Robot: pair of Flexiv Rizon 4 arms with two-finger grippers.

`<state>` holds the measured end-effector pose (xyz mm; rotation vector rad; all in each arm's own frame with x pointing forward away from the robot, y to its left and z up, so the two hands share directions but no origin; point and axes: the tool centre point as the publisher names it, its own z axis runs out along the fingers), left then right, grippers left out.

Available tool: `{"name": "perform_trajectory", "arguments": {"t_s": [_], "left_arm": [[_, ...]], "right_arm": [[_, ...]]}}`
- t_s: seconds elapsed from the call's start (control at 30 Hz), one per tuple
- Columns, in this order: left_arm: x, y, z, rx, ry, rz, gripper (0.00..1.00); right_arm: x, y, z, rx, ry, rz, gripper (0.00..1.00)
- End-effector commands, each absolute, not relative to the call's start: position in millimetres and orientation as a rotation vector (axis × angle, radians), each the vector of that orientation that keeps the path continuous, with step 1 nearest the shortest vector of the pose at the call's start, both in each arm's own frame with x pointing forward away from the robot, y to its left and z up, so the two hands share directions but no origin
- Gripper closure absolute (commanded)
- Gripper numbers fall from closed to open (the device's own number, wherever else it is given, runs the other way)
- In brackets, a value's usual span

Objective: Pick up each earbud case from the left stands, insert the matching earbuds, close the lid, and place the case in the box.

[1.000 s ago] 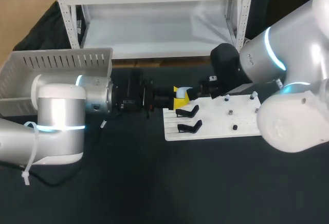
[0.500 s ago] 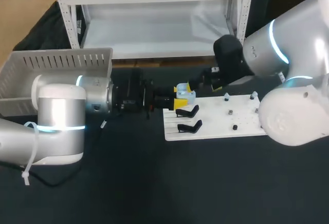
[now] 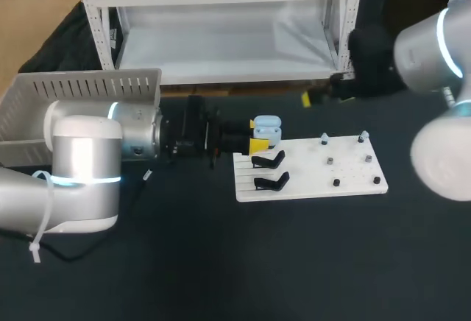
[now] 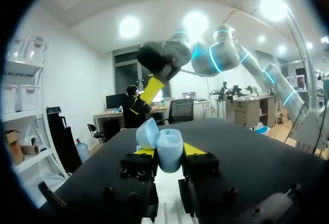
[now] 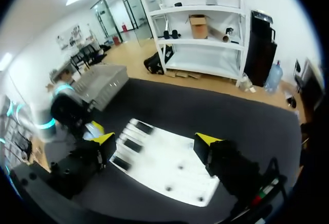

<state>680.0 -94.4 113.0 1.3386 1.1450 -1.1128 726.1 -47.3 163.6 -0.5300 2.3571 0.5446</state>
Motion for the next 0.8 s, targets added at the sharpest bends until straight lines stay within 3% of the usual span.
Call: {"name": "perform_trajectory", "arguments": {"t_s": [0.03,0.3,0.57,0.6,0.63,0.8], "left_arm": [[680,-94,112,1.339,1.137,-1.106,1.00],[680,-95,112,1.335,1.135,-1.108,1.00],[680,-95,112,1.335,1.135,-1.108,1.00],[680,-95,112,1.335,1.135,-1.108,1.00],[680,-95,112,1.335,1.135,-1.108,1.00],[680,-95,112,1.335,1.135,-1.108,1.00]], "right_arm": [[722,-73,154,-0.532,2.382,0.284,0.00],[731,-116,122,-0.645,2.487,0.007,0.00],[736,-128,98,-0.686,2.567,-0.038,0.00],[737,-128,96,-0.690,2.571,-0.042,0.03],[738,-128,94,-0.692,2.577,-0.045,0.13],[741,-129,80,-0.717,2.609,-0.059,0.13]]}}
